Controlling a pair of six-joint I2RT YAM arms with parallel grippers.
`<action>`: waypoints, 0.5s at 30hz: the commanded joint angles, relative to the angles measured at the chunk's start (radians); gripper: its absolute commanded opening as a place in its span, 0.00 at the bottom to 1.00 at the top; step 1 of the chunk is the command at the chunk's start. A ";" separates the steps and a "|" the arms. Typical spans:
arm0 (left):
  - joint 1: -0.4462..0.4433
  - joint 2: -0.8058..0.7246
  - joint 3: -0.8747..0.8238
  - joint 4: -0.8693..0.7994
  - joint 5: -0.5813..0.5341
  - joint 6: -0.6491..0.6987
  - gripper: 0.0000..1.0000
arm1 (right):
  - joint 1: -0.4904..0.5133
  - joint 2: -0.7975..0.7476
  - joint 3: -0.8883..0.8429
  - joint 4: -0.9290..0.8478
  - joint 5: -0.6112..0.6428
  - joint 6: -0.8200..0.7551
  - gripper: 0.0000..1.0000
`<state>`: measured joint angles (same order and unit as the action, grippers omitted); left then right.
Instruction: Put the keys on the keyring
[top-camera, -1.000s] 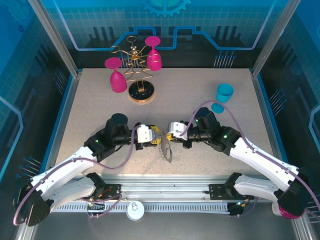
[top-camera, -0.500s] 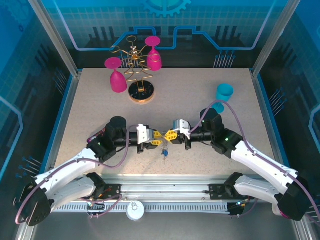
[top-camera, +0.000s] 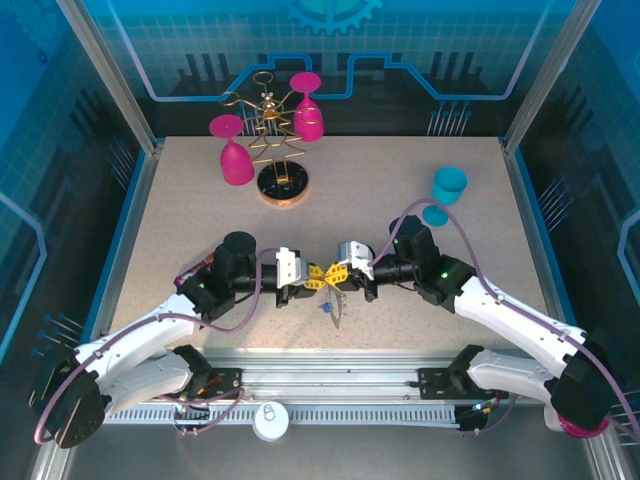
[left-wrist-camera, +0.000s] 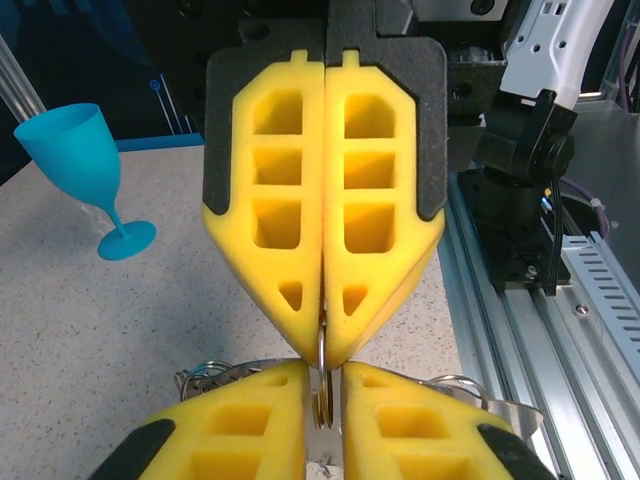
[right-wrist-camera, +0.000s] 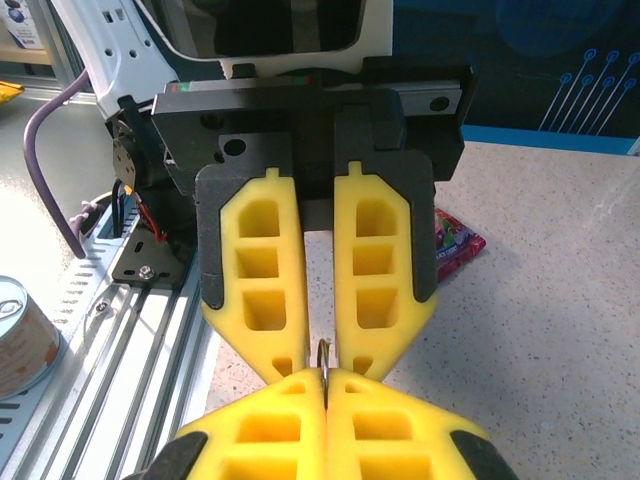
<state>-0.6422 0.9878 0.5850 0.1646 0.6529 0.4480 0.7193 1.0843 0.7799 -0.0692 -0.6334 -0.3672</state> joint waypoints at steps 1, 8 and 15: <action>0.001 0.006 0.019 0.036 0.042 0.006 0.08 | 0.027 0.010 0.038 0.004 -0.014 -0.023 0.00; 0.002 -0.018 0.017 0.023 -0.017 0.058 0.00 | 0.026 -0.013 0.033 -0.038 0.050 -0.039 0.00; -0.021 -0.085 -0.033 0.021 -0.169 0.324 0.00 | -0.030 -0.148 -0.021 -0.129 0.285 -0.057 0.47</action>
<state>-0.6491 0.9398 0.5697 0.1520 0.5552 0.6109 0.7071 0.9913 0.7773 -0.1444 -0.4698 -0.4126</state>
